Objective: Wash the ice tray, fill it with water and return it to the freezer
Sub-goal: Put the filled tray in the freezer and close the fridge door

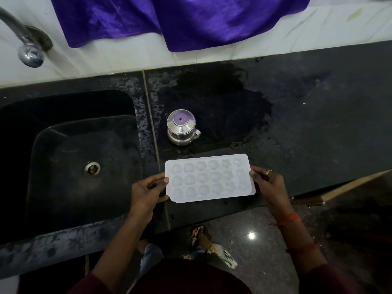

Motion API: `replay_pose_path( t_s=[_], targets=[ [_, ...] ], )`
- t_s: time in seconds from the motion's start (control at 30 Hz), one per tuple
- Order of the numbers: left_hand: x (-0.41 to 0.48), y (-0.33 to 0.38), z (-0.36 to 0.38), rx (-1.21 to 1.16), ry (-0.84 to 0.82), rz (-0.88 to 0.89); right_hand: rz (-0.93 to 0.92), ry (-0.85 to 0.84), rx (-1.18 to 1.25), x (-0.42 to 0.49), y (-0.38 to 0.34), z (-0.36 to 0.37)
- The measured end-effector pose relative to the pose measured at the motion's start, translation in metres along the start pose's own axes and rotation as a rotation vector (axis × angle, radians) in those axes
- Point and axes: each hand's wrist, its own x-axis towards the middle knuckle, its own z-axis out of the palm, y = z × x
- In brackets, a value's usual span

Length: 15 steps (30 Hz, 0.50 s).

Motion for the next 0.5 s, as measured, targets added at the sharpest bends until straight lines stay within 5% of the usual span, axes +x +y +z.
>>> replay_pose_path(
  t_s=[0.5],
  targets=[
    [-0.038,-0.009,0.047,0.048,-0.042,0.013,0.040,0.025,0.138,-0.034,0.016,-0.067]
  ],
)
